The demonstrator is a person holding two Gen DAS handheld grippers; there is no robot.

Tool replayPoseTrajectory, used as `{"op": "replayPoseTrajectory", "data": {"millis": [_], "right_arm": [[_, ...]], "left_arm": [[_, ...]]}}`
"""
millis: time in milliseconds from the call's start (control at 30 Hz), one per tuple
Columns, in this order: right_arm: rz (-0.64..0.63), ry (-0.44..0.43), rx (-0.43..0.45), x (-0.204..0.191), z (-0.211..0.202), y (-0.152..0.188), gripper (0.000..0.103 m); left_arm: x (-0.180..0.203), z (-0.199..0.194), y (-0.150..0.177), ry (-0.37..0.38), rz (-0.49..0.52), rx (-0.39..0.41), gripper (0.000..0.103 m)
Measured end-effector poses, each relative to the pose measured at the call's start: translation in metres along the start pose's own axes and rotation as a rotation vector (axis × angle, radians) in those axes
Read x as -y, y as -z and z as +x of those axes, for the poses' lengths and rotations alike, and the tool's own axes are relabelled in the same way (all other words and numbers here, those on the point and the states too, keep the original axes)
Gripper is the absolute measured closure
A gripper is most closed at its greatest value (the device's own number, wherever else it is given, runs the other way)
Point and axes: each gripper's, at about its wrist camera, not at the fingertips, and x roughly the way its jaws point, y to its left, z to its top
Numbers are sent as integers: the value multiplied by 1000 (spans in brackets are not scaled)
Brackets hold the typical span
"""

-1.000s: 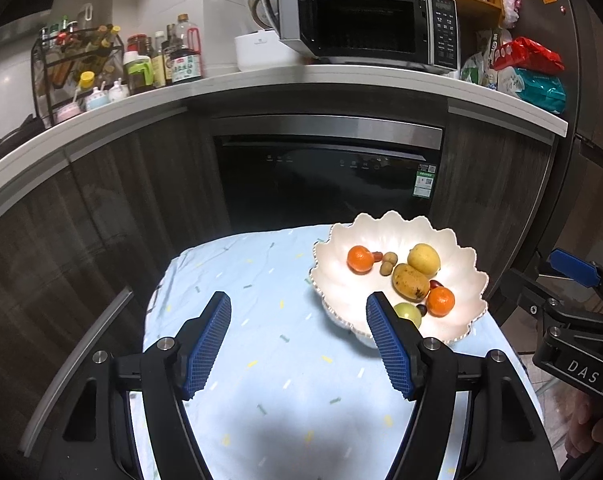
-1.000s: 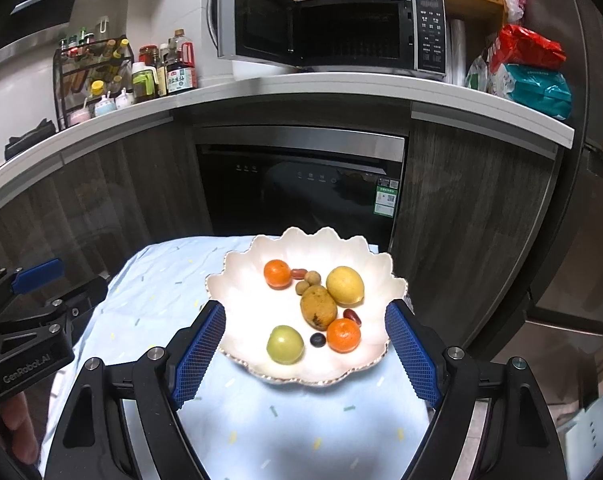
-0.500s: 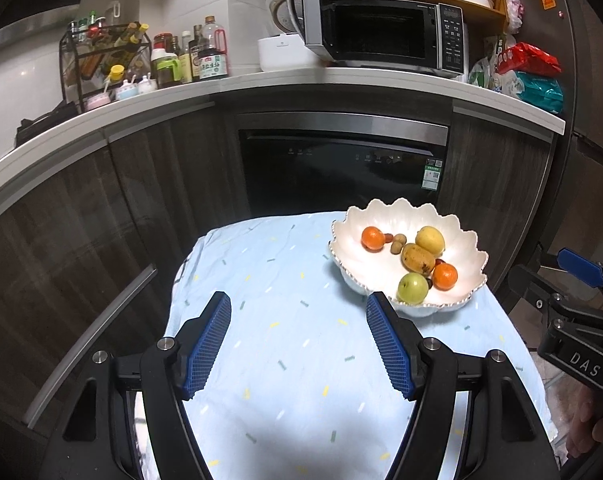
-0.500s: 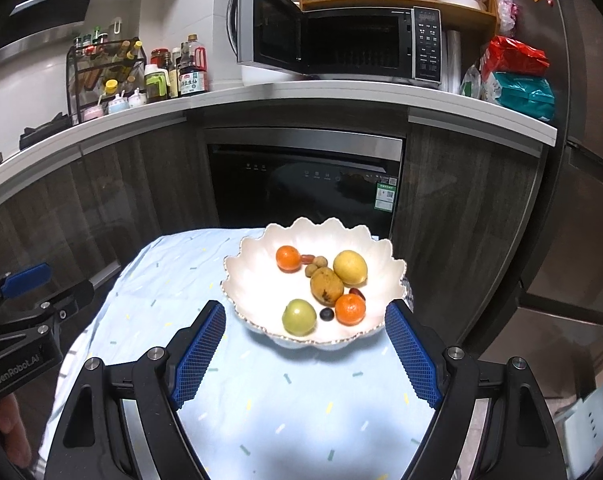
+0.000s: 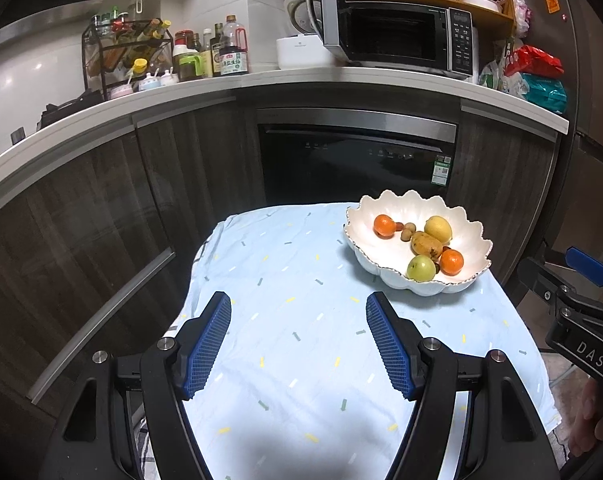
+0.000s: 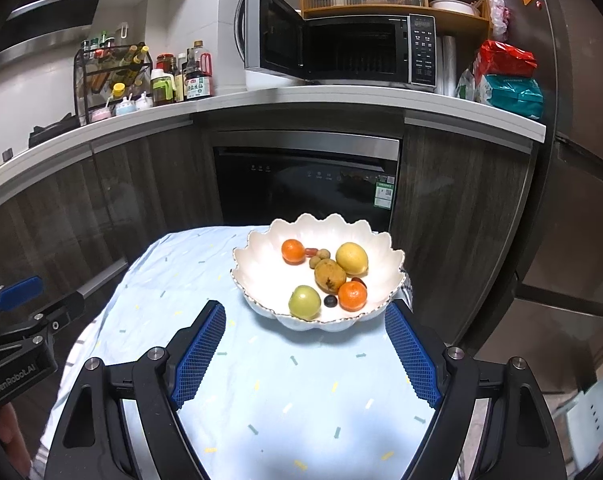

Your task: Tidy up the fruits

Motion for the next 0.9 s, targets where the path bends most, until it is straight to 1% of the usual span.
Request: {"op": "replayPoseTrajectory", "data": {"millis": [267, 900], "right_arm": [[-4, -1, -5, -2, -3, 10, 20], [3, 4, 13, 0, -6, 7, 20]], "left_arm": [[-3, -5, 7, -16, -6, 2, 34], [-3, -10, 8, -20, -2, 9, 34]]}}
